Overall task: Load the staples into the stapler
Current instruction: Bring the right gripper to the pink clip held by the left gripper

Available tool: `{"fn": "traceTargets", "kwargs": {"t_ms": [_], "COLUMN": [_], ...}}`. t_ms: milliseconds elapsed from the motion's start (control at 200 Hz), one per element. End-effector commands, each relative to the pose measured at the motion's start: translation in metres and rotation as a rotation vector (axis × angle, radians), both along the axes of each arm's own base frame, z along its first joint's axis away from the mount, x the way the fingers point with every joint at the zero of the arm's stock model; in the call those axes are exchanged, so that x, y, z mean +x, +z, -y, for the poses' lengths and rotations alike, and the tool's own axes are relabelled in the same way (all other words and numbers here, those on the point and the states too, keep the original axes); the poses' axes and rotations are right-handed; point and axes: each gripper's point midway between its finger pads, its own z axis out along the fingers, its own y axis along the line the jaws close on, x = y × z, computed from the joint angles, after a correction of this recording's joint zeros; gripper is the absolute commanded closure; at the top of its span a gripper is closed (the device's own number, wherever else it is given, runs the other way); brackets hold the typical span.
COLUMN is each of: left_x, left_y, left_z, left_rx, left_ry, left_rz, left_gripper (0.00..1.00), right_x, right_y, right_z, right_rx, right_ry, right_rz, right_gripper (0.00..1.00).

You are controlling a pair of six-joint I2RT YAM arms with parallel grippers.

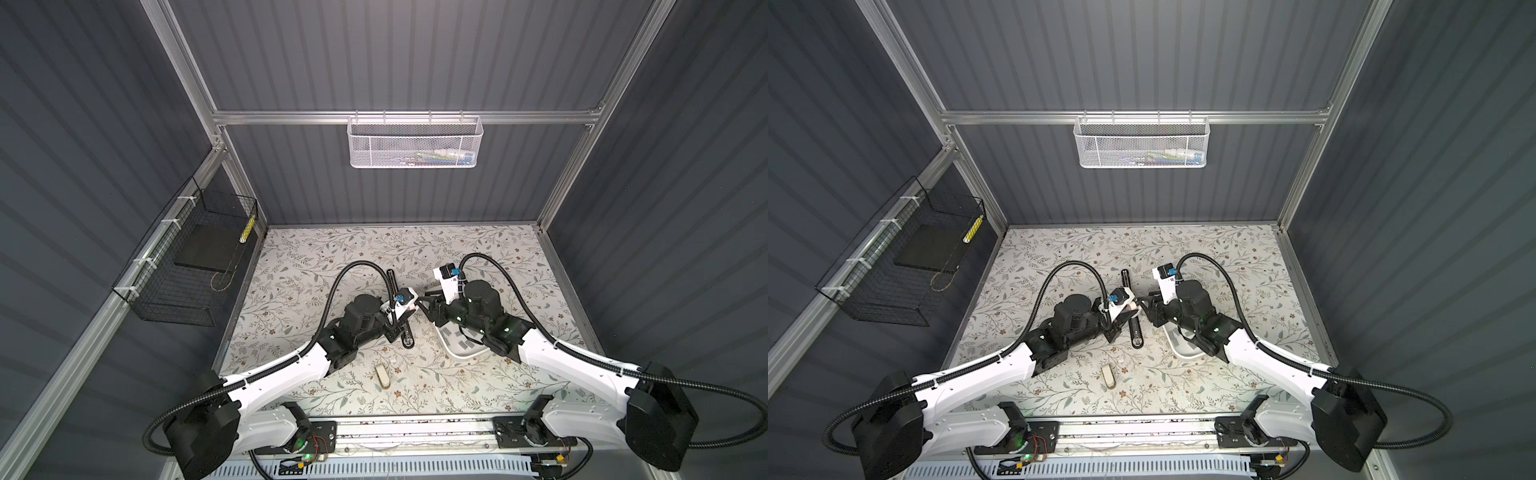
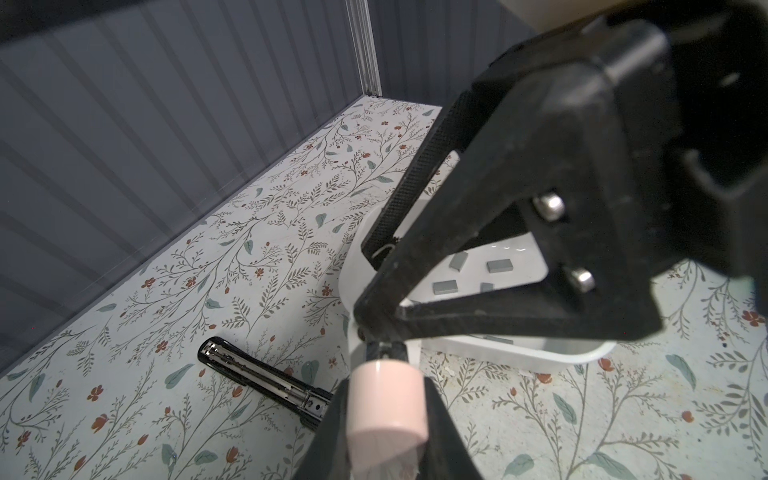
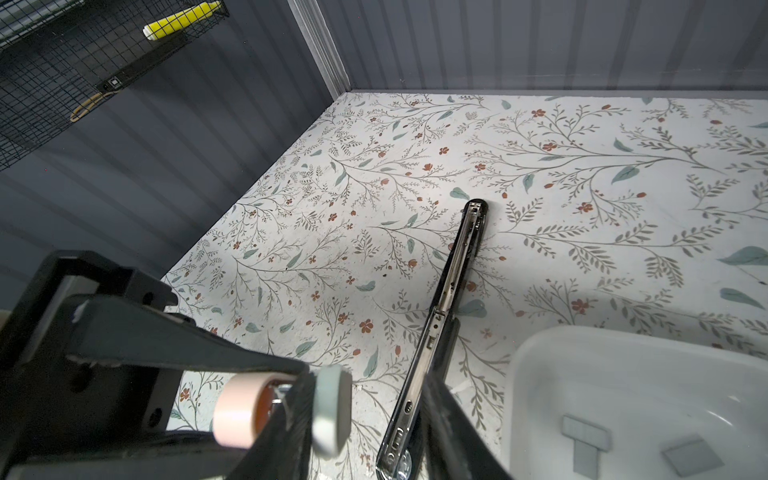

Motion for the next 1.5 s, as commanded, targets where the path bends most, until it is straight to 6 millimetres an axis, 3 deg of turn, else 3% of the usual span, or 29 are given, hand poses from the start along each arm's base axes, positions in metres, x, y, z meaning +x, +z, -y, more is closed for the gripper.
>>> {"fn": "traceTargets", "kwargs": {"t_ms": [0, 390, 800, 1261, 1356, 1496], "left_x": [-0.007, -0.007, -0.022, -0.021, -0.021, -0.022], "left_y": [0.028, 0.03, 0.053, 0.058, 0.057, 0.057], "left_z": [0.002, -0.003, -0.016, -0.028, -0.027, -0.026], "left_rx": [-0.076, -0.099, -0.198, -0.235, -0.234, -0.217], "left_ry": [-0.04, -0.02, -0.032, 0.017, 0.012, 0.004], "left_rz": [0.083, 0.1, 0.163, 0.211, 0.202, 0.202], "left_gripper": [1.0, 1.0, 1.0, 1.0, 1.0, 1.0], "right_x": [0.011, 0.014, 0.014, 0.011, 0.009, -0.016], "right_y": [-0.005, -0.009, -0.008, -0.009, -0.004, 0.012], "right_z": [0.009, 0.007, 0.01, 0.002, 0.005, 0.006], "right_rx": [-0.044, -0.065, -0.083, -0.081, -0.093, -0.054], "right_ry": [-0.061, -0.06, -0.075, -0.034, -0.029, 0.096], "right_rz": [0.007, -0.003, 0.007, 0.022, 0.067, 0.294], "right_gripper": [0.57, 0.59, 0.53, 0.52, 0.56, 0.55]}}
